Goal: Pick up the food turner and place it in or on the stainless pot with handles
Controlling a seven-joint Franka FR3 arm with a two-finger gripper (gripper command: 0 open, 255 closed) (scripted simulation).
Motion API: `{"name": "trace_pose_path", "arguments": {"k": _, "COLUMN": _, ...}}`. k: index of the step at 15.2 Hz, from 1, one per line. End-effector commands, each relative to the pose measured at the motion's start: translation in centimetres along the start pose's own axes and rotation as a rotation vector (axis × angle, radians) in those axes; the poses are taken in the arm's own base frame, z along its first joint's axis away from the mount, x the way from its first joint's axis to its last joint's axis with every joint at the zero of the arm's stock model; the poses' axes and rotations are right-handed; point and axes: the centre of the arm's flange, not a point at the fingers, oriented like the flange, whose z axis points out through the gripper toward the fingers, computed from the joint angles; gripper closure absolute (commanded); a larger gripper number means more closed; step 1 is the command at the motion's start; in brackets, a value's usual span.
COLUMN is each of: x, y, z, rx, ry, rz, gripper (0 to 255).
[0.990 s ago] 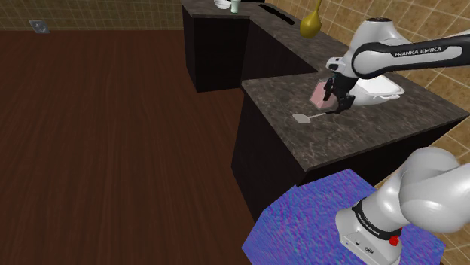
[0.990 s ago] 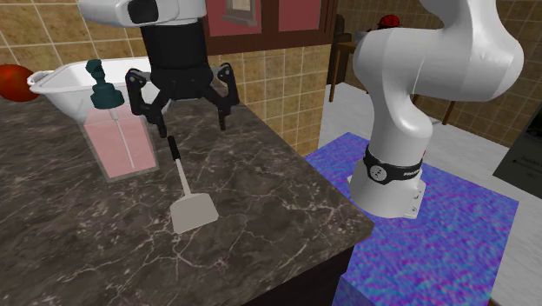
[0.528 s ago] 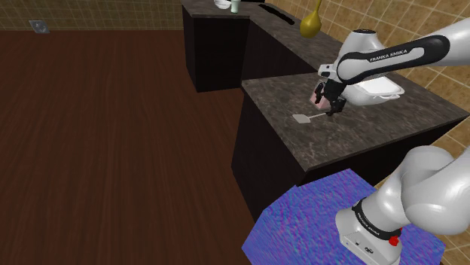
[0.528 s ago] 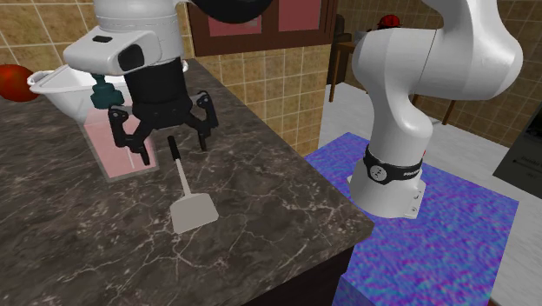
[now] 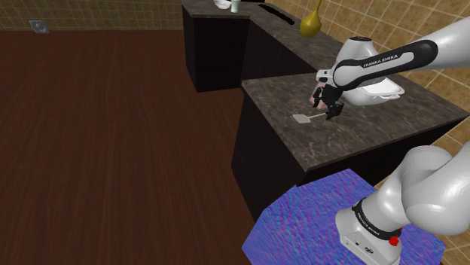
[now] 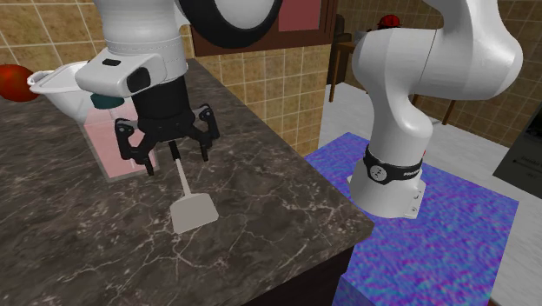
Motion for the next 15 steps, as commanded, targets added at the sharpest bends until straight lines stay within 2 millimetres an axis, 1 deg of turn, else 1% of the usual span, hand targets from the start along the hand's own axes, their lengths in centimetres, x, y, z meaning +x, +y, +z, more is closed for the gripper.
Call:
{"name": "trace_pose_path", "arguments": {"k": 1, "x": 0.0, "y": 0.0, "z": 0.0, "rx": 0.0, "ry": 0.0, "rz": 0.0, "gripper": 0}}
{"name": "trace_pose_path", "arguments": {"k": 3, "x": 0.0, "y": 0.0, "z": 0.0, "rx": 0.0, "ry": 0.0, "rz": 0.0, "gripper": 0}}
{"name": "trace_pose_path", "arguments": {"k": 4, "x": 0.0, "y": 0.0, "z": 0.0, "rx": 0.0, "ry": 0.0, "rz": 0.0, "gripper": 255}}
{"name": "trace_pose_path", "arguments": {"k": 13, "x": 0.0, "y": 0.0, "z": 0.0, "rx": 0.0, "ry": 0.0, "rz": 0.0, "gripper": 255}}
{"name": "trace_pose_path", "arguments": {"k": 15, "x": -0.1, "y": 0.0, "z": -1.0, "rx": 0.0, "ry": 0.0, "rz": 0.0, "gripper": 255}}
